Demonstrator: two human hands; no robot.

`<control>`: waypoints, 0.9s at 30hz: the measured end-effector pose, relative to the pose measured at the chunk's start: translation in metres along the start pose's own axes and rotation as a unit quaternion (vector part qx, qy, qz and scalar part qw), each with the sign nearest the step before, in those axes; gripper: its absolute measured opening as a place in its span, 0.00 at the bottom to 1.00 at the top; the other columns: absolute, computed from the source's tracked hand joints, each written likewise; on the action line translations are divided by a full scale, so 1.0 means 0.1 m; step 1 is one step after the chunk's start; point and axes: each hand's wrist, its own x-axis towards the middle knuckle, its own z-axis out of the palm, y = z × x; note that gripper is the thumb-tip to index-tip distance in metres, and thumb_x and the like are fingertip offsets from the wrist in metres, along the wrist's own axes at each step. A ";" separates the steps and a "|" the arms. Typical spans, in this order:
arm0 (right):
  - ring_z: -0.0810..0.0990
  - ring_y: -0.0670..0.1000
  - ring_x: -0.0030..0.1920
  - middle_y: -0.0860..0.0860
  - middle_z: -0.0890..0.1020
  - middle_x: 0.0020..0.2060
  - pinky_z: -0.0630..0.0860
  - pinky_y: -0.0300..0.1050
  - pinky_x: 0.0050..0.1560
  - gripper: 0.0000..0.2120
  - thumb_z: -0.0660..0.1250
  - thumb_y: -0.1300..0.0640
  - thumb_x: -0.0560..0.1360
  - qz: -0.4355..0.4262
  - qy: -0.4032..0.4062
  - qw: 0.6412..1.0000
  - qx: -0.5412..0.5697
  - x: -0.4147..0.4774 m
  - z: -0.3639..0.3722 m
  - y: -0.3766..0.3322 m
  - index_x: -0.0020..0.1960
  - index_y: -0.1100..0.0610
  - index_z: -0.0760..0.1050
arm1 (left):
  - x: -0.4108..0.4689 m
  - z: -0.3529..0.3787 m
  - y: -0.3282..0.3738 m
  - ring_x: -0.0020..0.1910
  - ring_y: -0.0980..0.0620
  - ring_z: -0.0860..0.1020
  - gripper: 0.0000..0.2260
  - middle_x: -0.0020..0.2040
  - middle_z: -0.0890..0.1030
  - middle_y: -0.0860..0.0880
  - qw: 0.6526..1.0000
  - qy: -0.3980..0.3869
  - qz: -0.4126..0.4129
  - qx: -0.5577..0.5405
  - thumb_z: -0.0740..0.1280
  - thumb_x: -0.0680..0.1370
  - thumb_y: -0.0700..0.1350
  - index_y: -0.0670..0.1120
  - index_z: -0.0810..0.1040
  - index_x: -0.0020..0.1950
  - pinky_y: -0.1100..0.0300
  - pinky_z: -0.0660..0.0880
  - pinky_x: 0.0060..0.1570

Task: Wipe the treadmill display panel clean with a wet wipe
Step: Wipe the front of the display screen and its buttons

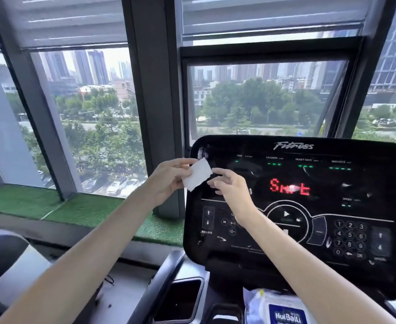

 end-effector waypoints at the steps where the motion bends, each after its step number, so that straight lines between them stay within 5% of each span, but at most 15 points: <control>1: 0.81 0.49 0.47 0.53 0.83 0.45 0.78 0.43 0.48 0.15 0.60 0.68 0.75 0.043 -0.010 0.995 0.087 0.01 -0.02 -0.04 0.58 0.58 0.76 | -0.01 0.05 0.00 0.45 0.49 0.80 0.13 0.44 0.80 0.45 1.000 -0.024 -0.011 -0.006 0.64 0.75 0.32 0.42 0.80 0.57 0.57 0.78 0.42; 4: 0.81 0.49 0.39 0.56 0.82 0.42 0.77 0.41 0.40 0.11 0.61 0.69 0.74 0.092 -0.020 0.972 0.217 0.00 -0.13 -0.10 0.53 0.61 0.77 | 0.00 0.20 -0.04 0.47 0.49 0.80 0.13 0.45 0.82 0.45 0.999 -0.029 -0.021 -0.002 0.64 0.75 0.33 0.42 0.80 0.57 0.55 0.78 0.45; 11: 0.80 0.48 0.39 0.54 0.83 0.40 0.76 0.42 0.43 0.08 0.65 0.68 0.73 0.092 0.000 0.965 0.245 -0.05 -0.49 -0.05 0.50 0.61 0.78 | -0.01 0.63 -0.13 0.48 0.50 0.80 0.10 0.46 0.82 0.46 0.999 0.014 0.011 0.048 0.66 0.75 0.34 0.43 0.79 0.54 0.55 0.79 0.48; 15: 0.82 0.49 0.39 0.56 0.82 0.39 0.78 0.41 0.42 0.07 0.66 0.70 0.72 0.076 0.045 0.965 0.245 -0.07 -0.66 -0.04 0.48 0.64 0.78 | 0.01 0.89 -0.17 0.47 0.55 0.78 0.05 0.47 0.79 0.51 0.957 0.125 0.139 0.221 0.71 0.74 0.42 0.48 0.77 0.48 0.61 0.77 0.48; 19: 0.83 0.54 0.40 0.58 0.82 0.38 0.79 0.45 0.48 0.10 0.72 0.68 0.69 0.058 0.041 0.966 0.250 -0.10 -0.78 -0.02 0.50 0.64 0.77 | 0.00 1.19 -0.19 0.46 0.55 0.80 0.09 0.47 0.81 0.50 0.983 0.014 0.091 0.156 0.73 0.72 0.48 0.45 0.79 0.49 0.60 0.79 0.45; 23: 0.81 0.58 0.43 0.61 0.82 0.40 0.78 0.51 0.54 0.13 0.73 0.65 0.67 0.041 0.041 0.972 0.227 -0.11 -0.89 0.03 0.51 0.63 0.78 | 0.06 1.30 -0.26 0.49 0.50 0.81 0.12 0.50 0.82 0.46 0.994 0.003 0.065 0.093 0.74 0.71 0.48 0.45 0.80 0.51 0.58 0.78 0.49; 27: 0.83 0.54 0.42 0.56 0.83 0.36 0.78 0.46 0.52 0.15 0.71 0.66 0.70 0.029 0.029 0.973 0.229 -0.11 -1.00 0.06 0.55 0.63 0.77 | 0.08 1.33 -0.25 0.45 0.50 0.81 0.11 0.48 0.82 0.45 1.000 -0.010 -0.016 0.003 0.70 0.74 0.44 0.42 0.79 0.55 0.55 0.79 0.44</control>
